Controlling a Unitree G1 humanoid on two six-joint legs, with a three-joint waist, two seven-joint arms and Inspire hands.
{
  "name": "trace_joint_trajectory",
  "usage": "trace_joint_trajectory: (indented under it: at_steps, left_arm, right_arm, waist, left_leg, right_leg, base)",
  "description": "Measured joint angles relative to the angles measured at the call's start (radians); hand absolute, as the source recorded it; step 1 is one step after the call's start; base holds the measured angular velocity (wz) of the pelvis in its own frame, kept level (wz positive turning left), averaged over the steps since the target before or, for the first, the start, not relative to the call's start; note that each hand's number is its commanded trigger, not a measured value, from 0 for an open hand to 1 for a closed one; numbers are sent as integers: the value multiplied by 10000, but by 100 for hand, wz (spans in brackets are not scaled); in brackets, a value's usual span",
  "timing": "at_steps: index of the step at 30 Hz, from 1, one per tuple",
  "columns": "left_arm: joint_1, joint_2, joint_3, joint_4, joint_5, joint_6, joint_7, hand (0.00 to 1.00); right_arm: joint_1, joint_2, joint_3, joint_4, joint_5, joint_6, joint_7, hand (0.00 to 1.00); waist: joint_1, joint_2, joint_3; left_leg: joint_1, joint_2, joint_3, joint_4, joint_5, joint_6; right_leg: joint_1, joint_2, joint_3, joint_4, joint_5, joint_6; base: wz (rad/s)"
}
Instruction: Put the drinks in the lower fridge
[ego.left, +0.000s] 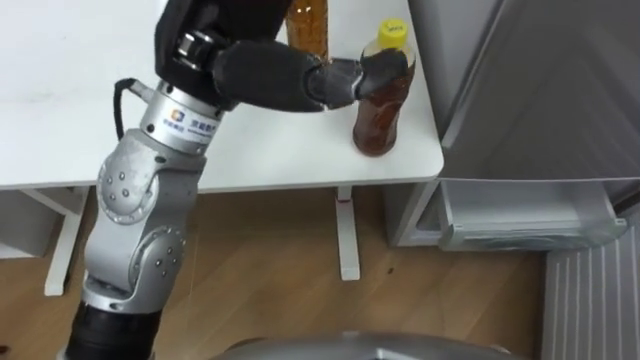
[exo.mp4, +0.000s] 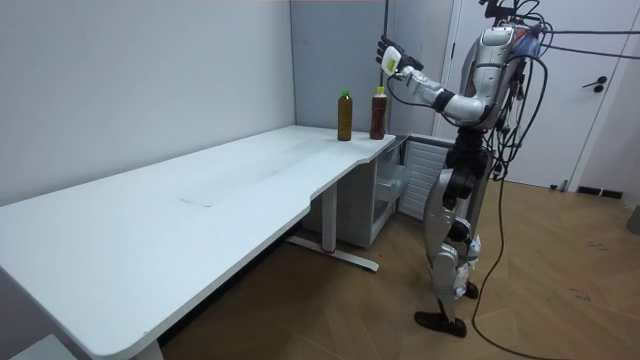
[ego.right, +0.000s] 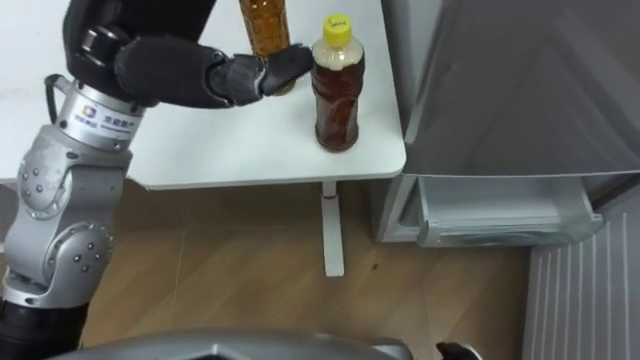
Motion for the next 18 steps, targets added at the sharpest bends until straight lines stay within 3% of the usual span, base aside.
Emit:
trace_joint_trajectory:
  at_steps: [4, 18]
  left_arm:
    - [25, 42, -181, 31, 0, 233, -269, 0]
    - [171, 259, -647, 577, 241, 287, -628, 0]
  right_arm:
    - [-41, 12, -3, 0, 12, 177, 51, 0]
    - [-236, 12, 3, 9, 24, 168, -44, 0]
  waist:
    - [-30, 3, -3]
    - [-66, -20, -2]
  left_leg:
    - [-42, 45, 84, -24, 0, -4]
    - [-139, 55, 138, -34, 13, -20]
  right_leg:
    - [-81, 9, 19, 143, 0, 0]
    - [-324, 20, 102, 143, 10, -15]
  base:
    - [-4]
    - [-1]
